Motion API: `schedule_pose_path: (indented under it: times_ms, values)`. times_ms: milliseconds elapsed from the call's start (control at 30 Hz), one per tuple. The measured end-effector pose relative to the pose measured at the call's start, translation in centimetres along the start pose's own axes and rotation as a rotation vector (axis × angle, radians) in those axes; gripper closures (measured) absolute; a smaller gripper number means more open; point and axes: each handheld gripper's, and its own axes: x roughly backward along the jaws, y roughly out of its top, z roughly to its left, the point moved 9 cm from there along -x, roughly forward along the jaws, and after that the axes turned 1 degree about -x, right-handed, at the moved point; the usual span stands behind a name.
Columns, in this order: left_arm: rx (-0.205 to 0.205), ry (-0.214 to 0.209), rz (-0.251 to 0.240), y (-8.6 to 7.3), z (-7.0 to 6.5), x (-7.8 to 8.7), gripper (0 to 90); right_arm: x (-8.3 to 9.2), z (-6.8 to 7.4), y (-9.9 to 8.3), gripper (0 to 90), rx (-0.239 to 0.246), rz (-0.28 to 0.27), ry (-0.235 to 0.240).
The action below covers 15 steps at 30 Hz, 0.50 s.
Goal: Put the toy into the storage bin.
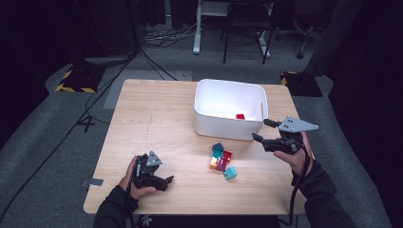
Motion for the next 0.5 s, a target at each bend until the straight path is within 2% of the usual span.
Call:
schedule_pose_path:
  times_ms: [333,400,500]
  values:
    - [0.003,-0.002,-0.002,0.0,0.0,0.0,0.3,-0.9,2.4,-3.3,27.4,0.01,0.066,0.056]
    - [0.002,0.0,0.0,0.0,0.0,0.0,0.3,-1.2,3.2,-4.3,26.3,0.019,0.088,0.089]
    - [0.002,-0.001,-0.002,0.0,0.0,0.0,0.3,-1.4,3.9,-4.9,25.6,0.02,0.106,0.11]
